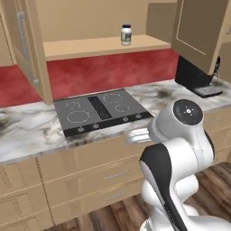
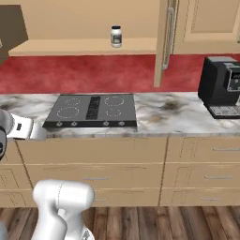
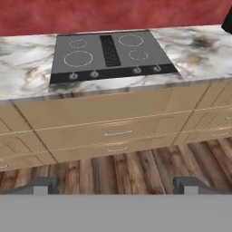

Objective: Move the ketchup and mayonnaise from the cabinet to the dining counter.

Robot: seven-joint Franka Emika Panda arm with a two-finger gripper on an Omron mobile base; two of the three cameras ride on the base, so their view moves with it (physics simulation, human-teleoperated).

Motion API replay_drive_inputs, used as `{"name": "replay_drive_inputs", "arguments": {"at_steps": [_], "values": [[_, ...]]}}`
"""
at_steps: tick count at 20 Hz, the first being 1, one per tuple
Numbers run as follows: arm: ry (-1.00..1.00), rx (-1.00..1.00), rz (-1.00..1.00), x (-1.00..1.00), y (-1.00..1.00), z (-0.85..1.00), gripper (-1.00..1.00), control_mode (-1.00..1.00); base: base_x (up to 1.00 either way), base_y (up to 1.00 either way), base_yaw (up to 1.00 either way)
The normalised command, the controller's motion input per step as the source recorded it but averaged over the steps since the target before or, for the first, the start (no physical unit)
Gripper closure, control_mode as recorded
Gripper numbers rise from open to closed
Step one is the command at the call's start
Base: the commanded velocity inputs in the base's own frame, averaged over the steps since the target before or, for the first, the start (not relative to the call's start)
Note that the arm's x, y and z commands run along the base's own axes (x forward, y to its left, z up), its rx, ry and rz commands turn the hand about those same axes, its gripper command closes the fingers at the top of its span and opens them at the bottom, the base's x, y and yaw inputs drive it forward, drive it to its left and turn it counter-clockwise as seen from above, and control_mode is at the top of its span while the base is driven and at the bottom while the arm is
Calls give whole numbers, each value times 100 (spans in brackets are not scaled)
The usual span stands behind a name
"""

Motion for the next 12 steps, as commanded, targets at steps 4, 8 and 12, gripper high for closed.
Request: {"name": "replay_drive_inputs", "arguments": {"at_steps": [4,8,12], "values": [[0,0,0,0,0,0,-100,100,34,-37,27],[0,0,0,0,0,0,-100,100,36,-42,19],[0,0,0,0,0,0,-100,100,65,-27,8]]}}
